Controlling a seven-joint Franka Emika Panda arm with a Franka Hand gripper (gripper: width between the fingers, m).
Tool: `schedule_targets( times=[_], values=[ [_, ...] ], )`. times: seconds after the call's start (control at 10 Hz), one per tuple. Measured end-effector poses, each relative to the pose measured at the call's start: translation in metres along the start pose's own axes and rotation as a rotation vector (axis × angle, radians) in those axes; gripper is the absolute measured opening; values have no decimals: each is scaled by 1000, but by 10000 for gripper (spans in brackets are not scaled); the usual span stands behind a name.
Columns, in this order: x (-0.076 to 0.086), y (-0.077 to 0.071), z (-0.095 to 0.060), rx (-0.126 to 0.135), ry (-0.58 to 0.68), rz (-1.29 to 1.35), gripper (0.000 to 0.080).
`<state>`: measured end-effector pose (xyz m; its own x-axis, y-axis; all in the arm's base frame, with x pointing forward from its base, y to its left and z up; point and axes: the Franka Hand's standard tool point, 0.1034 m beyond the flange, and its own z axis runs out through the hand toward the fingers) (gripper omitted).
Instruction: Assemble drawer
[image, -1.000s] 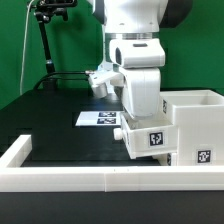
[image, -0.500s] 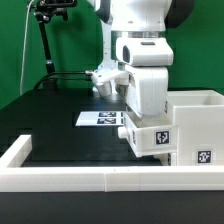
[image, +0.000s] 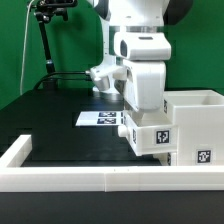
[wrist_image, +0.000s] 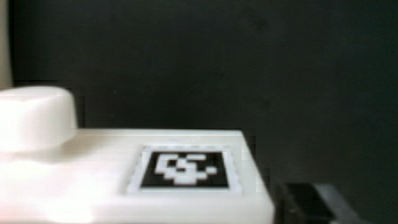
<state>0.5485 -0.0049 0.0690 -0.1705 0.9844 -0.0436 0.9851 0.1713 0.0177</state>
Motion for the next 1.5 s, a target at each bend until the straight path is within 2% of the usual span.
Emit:
schedule_targets(
  times=[0.1,0.2,0.3,0.4,0.6,0.7,0.8,1.0,1.3,1.4,1.5],
  values=[
    [0,0,-6,-3,-4,-2,374],
    [-1,0,-13,-8,-10,-2,550],
    [-4,1,-19,-9,-15,-6,550],
    [-11,0,-25,-9,-22,-9,629],
    [-32,0,-37,-1,-37,-19,643],
    [-44,4,-46,-5,-46,-23,648],
    [-58,2,-48,-8,-50,-27,649],
    [-81,-6,-44,1,-50,-51,649],
    [-87,-11,-39,9,-28,-69,649],
    [-92,-15,-28,29,22,-82,649],
    [-95,-16,-24,49,71,-75,649]
  ],
)
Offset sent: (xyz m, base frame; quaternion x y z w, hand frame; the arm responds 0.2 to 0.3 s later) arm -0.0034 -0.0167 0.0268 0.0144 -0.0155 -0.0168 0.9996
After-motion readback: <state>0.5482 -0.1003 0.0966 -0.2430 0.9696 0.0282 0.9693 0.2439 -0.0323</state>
